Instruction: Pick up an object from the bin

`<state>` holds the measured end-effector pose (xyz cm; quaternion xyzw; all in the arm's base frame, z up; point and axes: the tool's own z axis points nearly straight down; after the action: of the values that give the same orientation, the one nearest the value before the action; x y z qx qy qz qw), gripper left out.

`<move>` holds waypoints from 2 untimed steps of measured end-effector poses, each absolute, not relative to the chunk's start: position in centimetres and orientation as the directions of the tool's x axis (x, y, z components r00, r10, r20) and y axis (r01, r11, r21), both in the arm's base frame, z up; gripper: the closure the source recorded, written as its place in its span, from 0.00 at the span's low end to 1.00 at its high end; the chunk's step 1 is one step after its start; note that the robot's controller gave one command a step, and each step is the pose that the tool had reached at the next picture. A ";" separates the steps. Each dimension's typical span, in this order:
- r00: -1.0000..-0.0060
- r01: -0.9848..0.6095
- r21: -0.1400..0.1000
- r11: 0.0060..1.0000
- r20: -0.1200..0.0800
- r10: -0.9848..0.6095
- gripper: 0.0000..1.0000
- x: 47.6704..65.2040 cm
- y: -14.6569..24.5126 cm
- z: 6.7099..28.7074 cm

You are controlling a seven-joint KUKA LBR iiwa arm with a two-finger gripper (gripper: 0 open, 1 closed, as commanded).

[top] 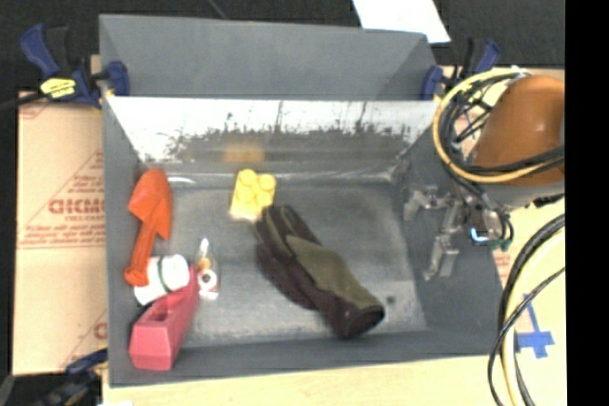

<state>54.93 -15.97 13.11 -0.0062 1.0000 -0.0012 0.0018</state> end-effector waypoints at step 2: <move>-0.999 -0.047 0.000 0.999 -0.002 -0.047 0.00 52.6 -11.0 7.7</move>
Offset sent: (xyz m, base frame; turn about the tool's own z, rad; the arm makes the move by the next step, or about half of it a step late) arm -0.0230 0.0485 -0.0521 -0.0312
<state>52.56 -10.97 7.75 -0.0237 0.9997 -0.0001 0.0010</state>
